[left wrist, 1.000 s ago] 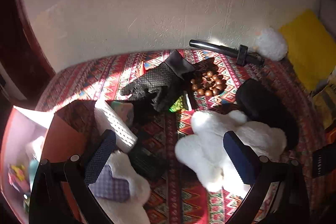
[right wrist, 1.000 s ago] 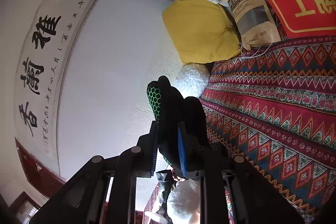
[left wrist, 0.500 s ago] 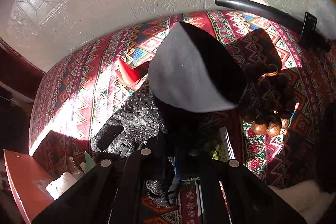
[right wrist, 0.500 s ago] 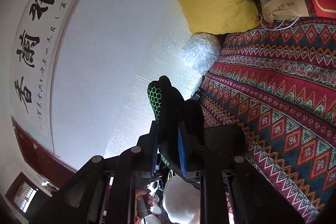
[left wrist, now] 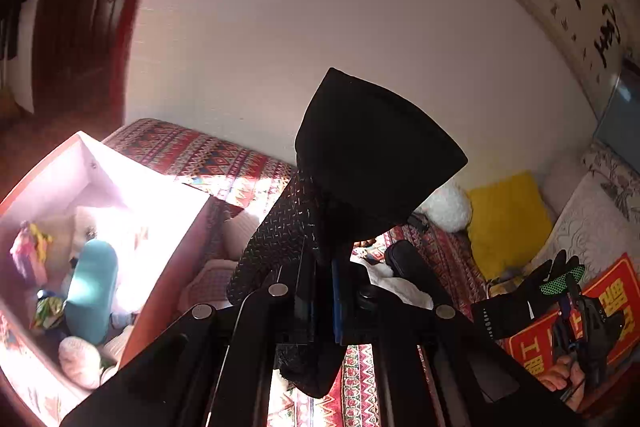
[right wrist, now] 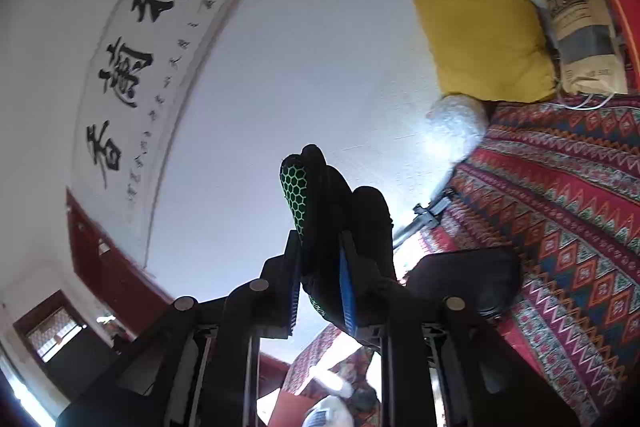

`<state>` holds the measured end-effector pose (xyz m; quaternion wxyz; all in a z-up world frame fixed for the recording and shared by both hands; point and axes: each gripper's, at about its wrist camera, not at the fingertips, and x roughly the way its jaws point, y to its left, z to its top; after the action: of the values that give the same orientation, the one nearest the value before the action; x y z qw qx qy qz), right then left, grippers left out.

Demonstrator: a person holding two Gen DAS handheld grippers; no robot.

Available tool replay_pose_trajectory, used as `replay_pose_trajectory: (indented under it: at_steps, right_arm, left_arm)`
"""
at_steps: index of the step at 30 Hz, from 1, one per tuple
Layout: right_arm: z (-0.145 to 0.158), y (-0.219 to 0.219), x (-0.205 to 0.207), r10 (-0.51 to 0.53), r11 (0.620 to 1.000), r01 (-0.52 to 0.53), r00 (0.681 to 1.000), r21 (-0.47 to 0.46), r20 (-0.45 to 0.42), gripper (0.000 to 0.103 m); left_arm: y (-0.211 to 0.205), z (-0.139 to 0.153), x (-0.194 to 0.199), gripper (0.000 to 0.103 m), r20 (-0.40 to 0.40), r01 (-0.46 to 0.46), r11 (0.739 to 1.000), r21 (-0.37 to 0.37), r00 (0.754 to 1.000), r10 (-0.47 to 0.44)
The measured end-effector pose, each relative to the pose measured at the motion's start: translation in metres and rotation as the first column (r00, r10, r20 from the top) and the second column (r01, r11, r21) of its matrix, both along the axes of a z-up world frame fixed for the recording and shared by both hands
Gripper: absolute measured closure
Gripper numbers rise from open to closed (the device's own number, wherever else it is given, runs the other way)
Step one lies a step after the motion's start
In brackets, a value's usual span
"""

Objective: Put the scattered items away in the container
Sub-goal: 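Grasp the other black glove with the left tool while the right tool holds its glove, then drop both black gloves into the box with the left and right tools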

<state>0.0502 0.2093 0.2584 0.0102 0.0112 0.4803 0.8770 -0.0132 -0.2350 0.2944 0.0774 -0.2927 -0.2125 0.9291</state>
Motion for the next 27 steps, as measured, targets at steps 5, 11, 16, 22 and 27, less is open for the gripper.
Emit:
replay_pose_trajectory:
  at_steps: [5,11,16,22,27]
  right_arm:
    - [0.050,-0.087,-0.014,0.271,0.957,-0.260,0.960,0.125,-0.076,0.087]
    - [0.091,-0.262,-0.066,0.642,0.731,-0.605,0.766,0.318,-0.018,0.087]
    - [0.077,-0.382,-0.139,0.731,0.603,-0.732,0.666,0.319,0.147,0.083]
    - [0.028,-0.419,-0.218,0.502,0.665,-0.663,0.738,0.344,0.451,0.014]
    - [0.034,-0.348,-0.196,0.381,0.748,-0.526,0.839,0.404,0.388,0.014]
  left_arm:
    - [-0.111,0.018,0.080,0.100,-0.135,-0.213,0.974,0.082,0.966,0.223]
    - [-0.199,0.021,0.083,0.100,-0.202,-0.296,0.951,0.095,0.929,0.309]
    - [-0.236,-0.020,0.023,0.078,-0.041,-0.210,0.972,0.105,0.976,0.215]
    - [-0.256,-0.038,0.014,0.020,0.080,-0.406,0.913,-0.040,0.910,0.408]
    - [-0.263,-0.028,0.032,0.018,0.023,-0.387,0.921,0.050,0.922,0.386]
